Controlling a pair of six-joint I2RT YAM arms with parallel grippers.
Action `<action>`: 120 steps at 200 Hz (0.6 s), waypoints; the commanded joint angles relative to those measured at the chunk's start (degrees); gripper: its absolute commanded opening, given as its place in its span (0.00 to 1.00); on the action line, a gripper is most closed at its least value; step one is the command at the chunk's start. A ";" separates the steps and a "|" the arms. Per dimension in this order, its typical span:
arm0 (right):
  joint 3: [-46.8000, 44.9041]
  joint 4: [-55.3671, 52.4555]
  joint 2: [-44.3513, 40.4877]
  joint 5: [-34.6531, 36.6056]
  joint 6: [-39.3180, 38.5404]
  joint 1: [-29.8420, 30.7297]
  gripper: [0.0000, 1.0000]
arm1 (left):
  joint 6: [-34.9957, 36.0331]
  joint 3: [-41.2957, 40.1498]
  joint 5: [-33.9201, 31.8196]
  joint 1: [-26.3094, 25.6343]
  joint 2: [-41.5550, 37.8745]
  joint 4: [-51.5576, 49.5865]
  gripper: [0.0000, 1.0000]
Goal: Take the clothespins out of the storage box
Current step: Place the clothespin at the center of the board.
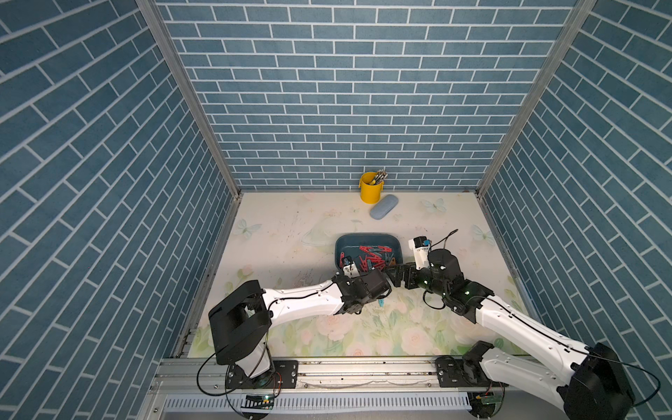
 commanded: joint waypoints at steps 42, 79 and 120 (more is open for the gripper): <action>-1.24 -1.53 -2.28 1.35 2.07 -0.14 0.99 | -0.08 -0.03 -0.03 -0.58 6.26 2.46 0.10; -1.53 -1.97 -2.23 1.44 2.33 -0.14 0.99 | 0.32 0.40 0.92 -0.61 8.99 4.83 0.11; -2.09 -3.18 -3.07 2.73 2.34 -0.14 0.99 | 1.42 1.91 1.12 -0.51 11.77 4.88 0.12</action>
